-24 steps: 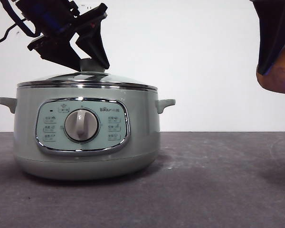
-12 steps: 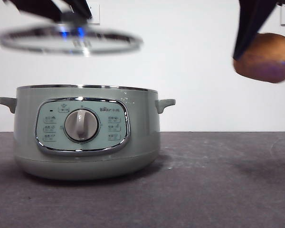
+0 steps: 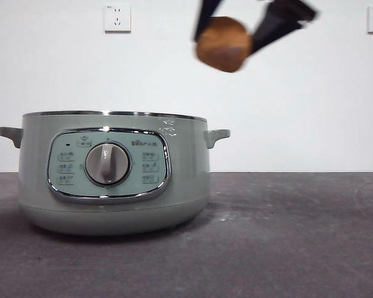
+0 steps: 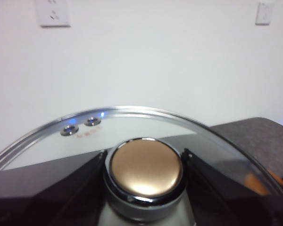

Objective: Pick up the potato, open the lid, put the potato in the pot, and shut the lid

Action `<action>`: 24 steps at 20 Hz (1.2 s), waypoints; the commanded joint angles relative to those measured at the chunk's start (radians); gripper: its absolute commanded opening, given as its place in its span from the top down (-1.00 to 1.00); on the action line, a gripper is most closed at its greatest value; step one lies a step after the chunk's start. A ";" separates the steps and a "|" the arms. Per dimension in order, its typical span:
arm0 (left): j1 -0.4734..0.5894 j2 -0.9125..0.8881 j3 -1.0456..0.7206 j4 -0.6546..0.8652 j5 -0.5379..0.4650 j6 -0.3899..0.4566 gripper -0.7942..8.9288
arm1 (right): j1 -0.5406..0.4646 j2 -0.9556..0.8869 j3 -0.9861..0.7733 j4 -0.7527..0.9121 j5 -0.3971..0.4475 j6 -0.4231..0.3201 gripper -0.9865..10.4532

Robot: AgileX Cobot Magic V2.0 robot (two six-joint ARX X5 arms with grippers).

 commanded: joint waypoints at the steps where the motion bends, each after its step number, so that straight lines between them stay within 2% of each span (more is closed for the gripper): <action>1: 0.000 -0.052 0.011 0.015 -0.009 0.016 0.85 | 0.032 0.137 0.137 -0.006 -0.001 -0.084 0.85; 5: 0.000 -0.072 0.011 -0.036 -0.007 0.015 0.85 | 0.072 0.368 0.368 -0.060 -0.001 -0.157 0.85; 9: 0.000 -0.072 0.011 -0.080 -0.003 0.014 0.85 | 0.102 0.539 0.480 -0.052 0.000 -0.218 0.85; 16: 0.000 -0.072 0.011 -0.108 -0.005 0.015 0.85 | 0.124 0.693 0.486 0.016 0.008 -0.228 0.85; 20: 0.000 -0.071 0.011 -0.122 -0.005 0.015 0.85 | 0.125 0.710 0.486 0.013 0.006 -0.236 0.85; 24: 0.000 -0.068 0.011 -0.135 -0.005 0.015 0.85 | 0.125 0.710 0.485 -0.039 0.006 -0.281 0.84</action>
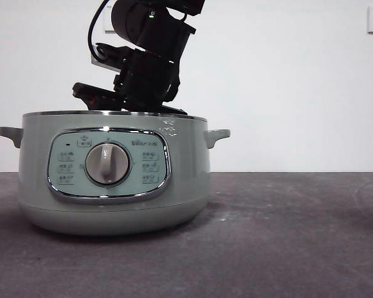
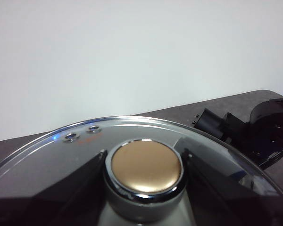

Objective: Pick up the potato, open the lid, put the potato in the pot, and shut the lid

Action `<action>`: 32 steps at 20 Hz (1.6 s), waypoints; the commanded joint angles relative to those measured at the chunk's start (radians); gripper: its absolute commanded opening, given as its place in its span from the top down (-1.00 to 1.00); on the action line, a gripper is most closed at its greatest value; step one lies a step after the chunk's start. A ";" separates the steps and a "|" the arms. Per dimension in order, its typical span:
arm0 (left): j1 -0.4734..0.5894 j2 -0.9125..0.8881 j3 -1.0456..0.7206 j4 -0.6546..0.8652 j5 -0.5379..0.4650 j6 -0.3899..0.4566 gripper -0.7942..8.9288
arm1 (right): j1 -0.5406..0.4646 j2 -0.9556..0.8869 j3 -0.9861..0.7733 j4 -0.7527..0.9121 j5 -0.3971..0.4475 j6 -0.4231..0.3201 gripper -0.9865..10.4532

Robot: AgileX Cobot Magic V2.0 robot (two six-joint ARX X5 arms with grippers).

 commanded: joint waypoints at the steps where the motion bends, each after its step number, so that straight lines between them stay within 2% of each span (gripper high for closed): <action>1: 0.000 -0.010 0.011 0.047 0.000 0.014 0.85 | 0.008 0.011 0.002 0.010 0.002 -0.024 0.82; 2: 0.000 -0.010 0.011 0.045 0.000 0.014 0.85 | 0.008 0.011 0.002 0.010 0.002 -0.024 0.71; 3: 0.000 -0.010 0.011 0.039 0.000 0.014 0.85 | 0.008 0.011 0.002 0.004 0.002 -0.023 0.44; 4: 0.000 -0.010 0.011 0.032 0.001 0.014 0.85 | 0.008 0.011 0.002 0.001 0.003 -0.023 0.29; 7: 0.000 -0.010 0.011 0.002 0.000 0.014 0.85 | 0.009 0.011 0.002 -0.006 0.002 -0.022 0.05; 14: 0.000 -0.010 0.011 -0.014 0.000 0.014 0.85 | 0.000 -0.034 0.003 -0.033 0.003 0.012 0.05; 19: 0.000 0.009 0.011 0.058 0.000 0.014 0.85 | -0.013 -0.286 0.003 -0.198 0.014 0.010 0.06; 20: 0.000 0.027 0.011 0.075 0.001 0.014 0.85 | -0.014 -0.357 0.003 -0.237 0.053 0.010 0.06; 23: 0.000 0.113 0.011 0.117 0.006 0.010 0.85 | -0.020 -0.550 0.003 -0.309 0.138 0.010 0.06; 32: 0.000 0.451 0.011 0.282 0.119 -0.026 0.85 | -0.021 -0.886 0.003 -0.398 0.138 0.011 0.06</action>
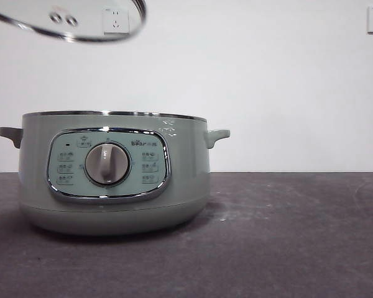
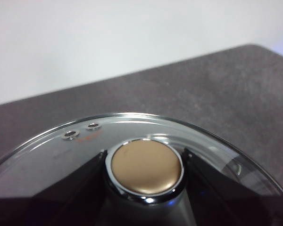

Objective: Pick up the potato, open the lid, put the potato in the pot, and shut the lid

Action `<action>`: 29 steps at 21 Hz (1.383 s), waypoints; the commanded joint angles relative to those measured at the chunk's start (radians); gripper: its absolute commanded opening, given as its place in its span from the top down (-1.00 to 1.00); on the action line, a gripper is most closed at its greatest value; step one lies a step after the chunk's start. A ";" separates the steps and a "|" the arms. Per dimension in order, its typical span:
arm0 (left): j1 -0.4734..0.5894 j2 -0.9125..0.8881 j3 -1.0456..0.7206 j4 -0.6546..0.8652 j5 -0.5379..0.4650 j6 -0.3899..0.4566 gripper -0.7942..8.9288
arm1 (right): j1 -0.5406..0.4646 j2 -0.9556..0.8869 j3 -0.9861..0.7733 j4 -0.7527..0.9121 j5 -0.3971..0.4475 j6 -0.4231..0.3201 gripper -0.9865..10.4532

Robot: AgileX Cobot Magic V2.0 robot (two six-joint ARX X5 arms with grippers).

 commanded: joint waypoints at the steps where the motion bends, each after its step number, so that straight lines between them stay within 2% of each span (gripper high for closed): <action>1: 0.000 0.074 0.011 0.085 0.026 -0.027 0.85 | 0.000 -0.047 0.000 -0.022 0.009 0.006 0.06; 5: -0.006 0.215 0.011 0.164 0.035 -0.046 0.85 | 0.000 -0.103 0.000 -0.074 0.109 0.007 0.06; 7: -0.016 0.269 0.011 0.206 0.048 -0.056 0.85 | 0.000 -0.114 0.000 -0.095 0.133 0.013 0.06; 17: -0.053 0.385 0.011 0.300 0.053 -0.058 0.85 | 0.000 -0.117 0.000 -0.115 0.133 0.030 0.06; 29: -0.053 0.446 0.011 0.244 0.052 -0.057 0.85 | 0.000 -0.117 0.000 -0.127 0.133 0.030 0.06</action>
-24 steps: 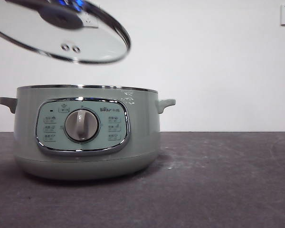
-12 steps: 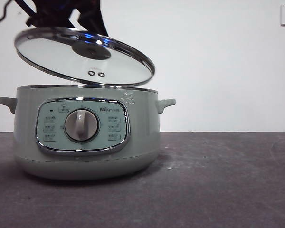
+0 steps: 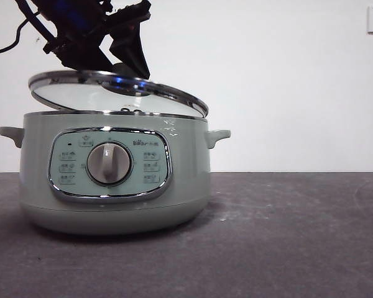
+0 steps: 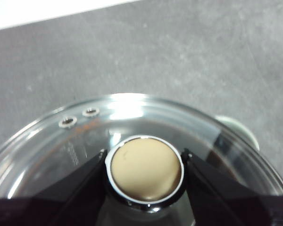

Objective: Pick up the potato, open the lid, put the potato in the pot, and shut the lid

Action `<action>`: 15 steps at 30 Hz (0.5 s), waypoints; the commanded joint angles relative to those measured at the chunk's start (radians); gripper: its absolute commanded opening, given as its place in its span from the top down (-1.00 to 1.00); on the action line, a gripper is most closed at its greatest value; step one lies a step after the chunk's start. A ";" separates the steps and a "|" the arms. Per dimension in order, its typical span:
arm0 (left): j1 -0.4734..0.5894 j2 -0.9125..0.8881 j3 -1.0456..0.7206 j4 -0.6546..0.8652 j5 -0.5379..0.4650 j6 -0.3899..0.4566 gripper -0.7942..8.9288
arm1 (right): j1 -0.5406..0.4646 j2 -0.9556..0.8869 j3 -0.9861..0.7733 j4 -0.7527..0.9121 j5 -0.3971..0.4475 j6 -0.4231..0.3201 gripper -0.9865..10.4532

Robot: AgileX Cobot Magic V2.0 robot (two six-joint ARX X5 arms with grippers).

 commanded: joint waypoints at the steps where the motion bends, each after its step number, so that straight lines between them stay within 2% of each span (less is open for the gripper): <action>1: 0.000 0.007 0.011 -0.003 0.003 -0.005 0.85 | 0.000 -0.002 0.000 0.002 0.003 0.011 0.06; 8: -0.002 0.007 0.011 -0.084 0.002 -0.003 0.85 | 0.000 -0.002 0.000 0.001 0.003 0.012 0.06; 15: -0.002 0.007 0.011 -0.084 0.002 -0.004 0.83 | 0.000 -0.002 0.000 0.001 0.003 0.014 0.06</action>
